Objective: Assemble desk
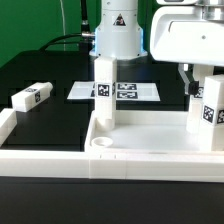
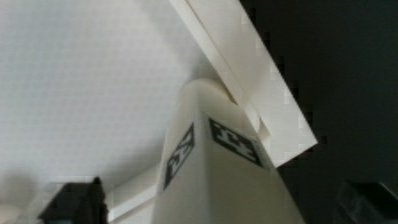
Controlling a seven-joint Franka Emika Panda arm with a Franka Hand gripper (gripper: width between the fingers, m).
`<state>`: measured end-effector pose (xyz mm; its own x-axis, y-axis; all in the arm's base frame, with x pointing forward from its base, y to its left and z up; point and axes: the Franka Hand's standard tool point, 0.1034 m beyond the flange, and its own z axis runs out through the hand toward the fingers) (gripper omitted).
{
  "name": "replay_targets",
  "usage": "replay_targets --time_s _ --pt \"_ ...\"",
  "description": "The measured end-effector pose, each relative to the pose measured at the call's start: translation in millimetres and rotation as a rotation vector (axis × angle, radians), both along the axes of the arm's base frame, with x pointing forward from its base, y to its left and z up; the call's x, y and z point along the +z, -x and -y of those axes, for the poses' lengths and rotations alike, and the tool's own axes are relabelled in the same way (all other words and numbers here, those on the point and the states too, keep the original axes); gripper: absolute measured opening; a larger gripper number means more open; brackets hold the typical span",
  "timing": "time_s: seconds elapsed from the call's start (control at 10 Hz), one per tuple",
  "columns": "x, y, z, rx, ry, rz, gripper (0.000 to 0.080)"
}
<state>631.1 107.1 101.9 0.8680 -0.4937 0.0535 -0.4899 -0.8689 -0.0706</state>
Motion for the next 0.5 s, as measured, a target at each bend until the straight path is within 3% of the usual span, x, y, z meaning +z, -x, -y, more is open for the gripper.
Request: replay_targets --time_s 0.5 --pt "-1.7 0.6 0.5 0.256 0.028 0.006 0.0649"
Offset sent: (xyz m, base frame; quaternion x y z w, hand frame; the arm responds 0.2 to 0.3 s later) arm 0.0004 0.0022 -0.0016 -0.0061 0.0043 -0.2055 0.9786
